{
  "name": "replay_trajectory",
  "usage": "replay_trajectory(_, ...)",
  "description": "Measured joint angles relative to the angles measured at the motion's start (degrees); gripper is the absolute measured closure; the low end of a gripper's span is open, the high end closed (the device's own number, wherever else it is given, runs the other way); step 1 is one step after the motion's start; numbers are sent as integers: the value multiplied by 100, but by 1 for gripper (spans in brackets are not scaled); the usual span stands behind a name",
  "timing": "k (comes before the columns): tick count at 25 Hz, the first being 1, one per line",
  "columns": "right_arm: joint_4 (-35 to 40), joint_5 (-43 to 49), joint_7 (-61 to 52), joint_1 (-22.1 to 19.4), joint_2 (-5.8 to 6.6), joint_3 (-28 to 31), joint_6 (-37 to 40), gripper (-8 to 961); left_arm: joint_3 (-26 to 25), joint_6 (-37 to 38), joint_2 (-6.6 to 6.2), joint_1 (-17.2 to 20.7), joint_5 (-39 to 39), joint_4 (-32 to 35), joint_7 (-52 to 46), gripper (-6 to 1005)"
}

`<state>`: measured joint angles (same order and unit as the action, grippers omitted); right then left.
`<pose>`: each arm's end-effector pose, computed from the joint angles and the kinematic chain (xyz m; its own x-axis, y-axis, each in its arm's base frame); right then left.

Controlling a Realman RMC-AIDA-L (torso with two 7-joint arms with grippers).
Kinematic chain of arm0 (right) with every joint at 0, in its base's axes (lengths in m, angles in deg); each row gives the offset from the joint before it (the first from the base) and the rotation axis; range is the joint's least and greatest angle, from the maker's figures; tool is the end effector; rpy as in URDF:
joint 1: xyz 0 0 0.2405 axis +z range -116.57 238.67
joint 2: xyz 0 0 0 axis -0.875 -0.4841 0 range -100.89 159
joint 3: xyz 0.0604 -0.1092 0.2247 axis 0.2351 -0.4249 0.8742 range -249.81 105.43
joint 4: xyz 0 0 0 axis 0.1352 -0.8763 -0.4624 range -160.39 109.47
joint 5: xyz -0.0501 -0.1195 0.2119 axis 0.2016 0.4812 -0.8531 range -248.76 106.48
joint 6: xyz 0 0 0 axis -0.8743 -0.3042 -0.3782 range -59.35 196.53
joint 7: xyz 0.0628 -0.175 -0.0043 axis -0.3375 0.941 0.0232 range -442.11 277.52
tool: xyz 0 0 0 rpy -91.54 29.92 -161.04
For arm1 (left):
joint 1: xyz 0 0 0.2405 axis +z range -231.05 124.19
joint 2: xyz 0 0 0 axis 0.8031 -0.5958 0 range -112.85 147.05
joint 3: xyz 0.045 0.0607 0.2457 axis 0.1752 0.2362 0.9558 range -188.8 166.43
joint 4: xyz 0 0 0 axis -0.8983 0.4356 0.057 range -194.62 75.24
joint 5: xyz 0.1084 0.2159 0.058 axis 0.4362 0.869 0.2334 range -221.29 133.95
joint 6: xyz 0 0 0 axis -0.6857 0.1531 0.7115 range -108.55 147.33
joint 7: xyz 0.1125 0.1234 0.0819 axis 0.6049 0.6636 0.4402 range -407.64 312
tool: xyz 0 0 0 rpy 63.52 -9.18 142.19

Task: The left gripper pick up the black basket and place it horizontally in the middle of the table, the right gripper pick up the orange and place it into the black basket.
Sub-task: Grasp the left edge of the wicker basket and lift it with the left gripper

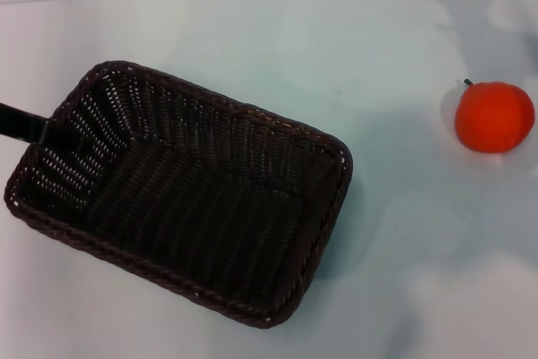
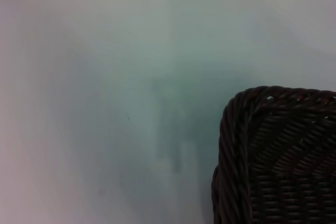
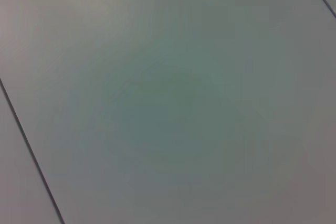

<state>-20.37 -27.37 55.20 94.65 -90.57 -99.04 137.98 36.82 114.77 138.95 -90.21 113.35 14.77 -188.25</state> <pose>0.3404 0.4383 0.0359 -0.2609 -0.1832 0.9478 0.9541 0.1006 0.2821 -0.2484 0.4102 0.0404 0.5466 0.8363 0.0439 0.7558 -0.4701 -0.4557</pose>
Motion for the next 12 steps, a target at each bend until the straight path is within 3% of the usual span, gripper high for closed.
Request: replay_trajectory(12,-9,0,-4,-74,-8,12,-4,221,-7,-73,103,45,31,42,-40,463)
